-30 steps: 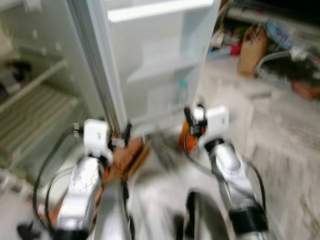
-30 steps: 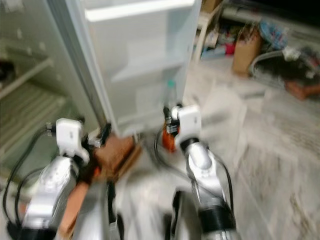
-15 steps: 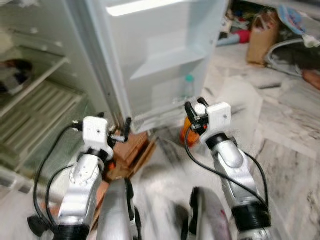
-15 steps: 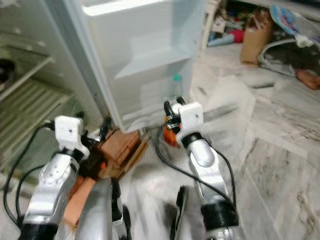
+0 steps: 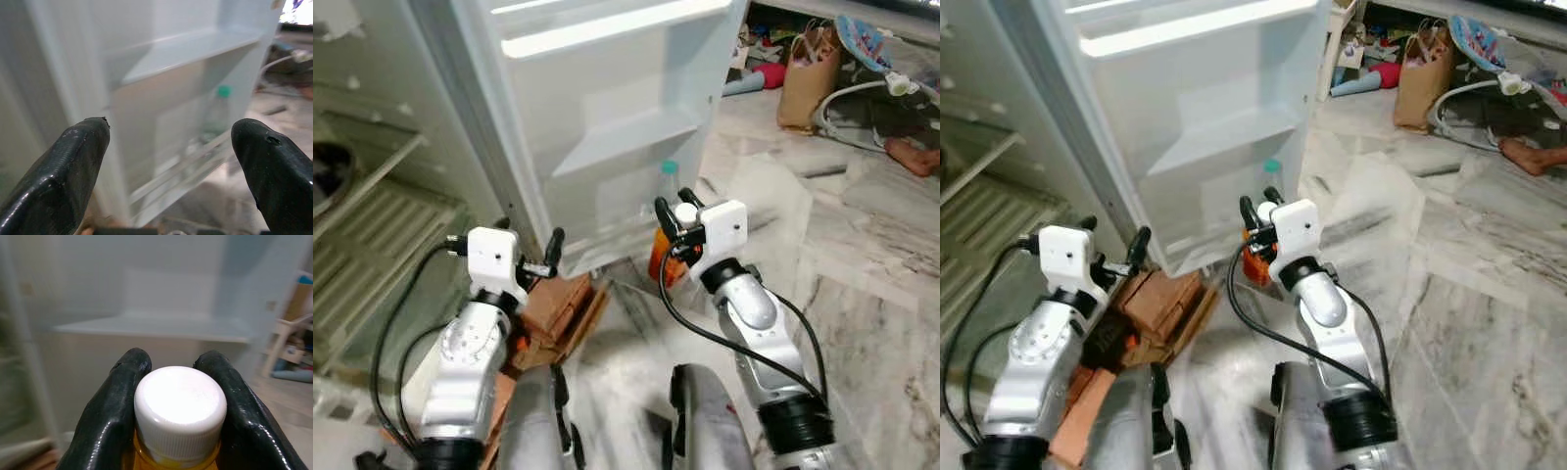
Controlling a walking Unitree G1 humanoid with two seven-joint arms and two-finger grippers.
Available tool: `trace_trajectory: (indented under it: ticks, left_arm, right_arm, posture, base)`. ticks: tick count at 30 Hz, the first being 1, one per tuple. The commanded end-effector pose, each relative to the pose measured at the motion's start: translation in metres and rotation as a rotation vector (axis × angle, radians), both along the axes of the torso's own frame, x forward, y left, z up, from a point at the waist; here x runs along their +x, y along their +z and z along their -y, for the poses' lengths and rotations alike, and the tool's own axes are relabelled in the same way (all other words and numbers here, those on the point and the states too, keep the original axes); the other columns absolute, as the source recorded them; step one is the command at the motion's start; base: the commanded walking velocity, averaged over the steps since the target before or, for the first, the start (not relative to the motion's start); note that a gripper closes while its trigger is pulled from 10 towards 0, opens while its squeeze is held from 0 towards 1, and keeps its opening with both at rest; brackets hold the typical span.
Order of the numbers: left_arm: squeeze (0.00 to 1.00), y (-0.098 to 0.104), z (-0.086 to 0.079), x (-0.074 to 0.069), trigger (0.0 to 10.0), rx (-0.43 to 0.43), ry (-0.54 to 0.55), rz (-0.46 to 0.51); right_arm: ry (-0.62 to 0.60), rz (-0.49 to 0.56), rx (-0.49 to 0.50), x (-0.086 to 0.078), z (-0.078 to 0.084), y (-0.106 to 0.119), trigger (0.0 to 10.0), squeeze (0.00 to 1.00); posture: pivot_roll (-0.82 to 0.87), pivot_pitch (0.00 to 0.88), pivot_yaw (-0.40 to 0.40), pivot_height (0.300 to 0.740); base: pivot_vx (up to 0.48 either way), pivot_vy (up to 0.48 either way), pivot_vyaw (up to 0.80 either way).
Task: Restocking fridge
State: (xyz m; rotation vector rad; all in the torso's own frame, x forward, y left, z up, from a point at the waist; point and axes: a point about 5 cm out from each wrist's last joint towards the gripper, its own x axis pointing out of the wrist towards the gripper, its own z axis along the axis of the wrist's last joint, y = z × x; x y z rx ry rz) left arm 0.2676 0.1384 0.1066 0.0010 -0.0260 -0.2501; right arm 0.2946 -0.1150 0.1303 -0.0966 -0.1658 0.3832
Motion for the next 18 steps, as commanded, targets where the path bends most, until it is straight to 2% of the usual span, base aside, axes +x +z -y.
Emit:
trace_trajectory:
  ticks: [1, 18]
  left_arm:
    - [0.0, -0.0001, -0.0095, 0.0005, 10.0, 0.017, 0.021, -0.004]
    - [0.0, -0.0006, -0.0087, 0.0017, 10.0, 0.017, 0.017, -0.007]
  right_arm:
    - [0.029, 0.051, 0.023, 0.0, -0.0086, 0.0108, 10.0, 0.0]
    - [0.061, 0.066, 0.021, -0.0023, -0.011, 0.0132, 10.0, 0.0]
  posture:
    - [-0.03, 0.103, 0.007, 0.618]
    - [-0.04, 0.103, 0.008, 0.618]
  base:
    - [0.307, 0.0, 0.0]
    - [0.29, 0.0, 0.0]
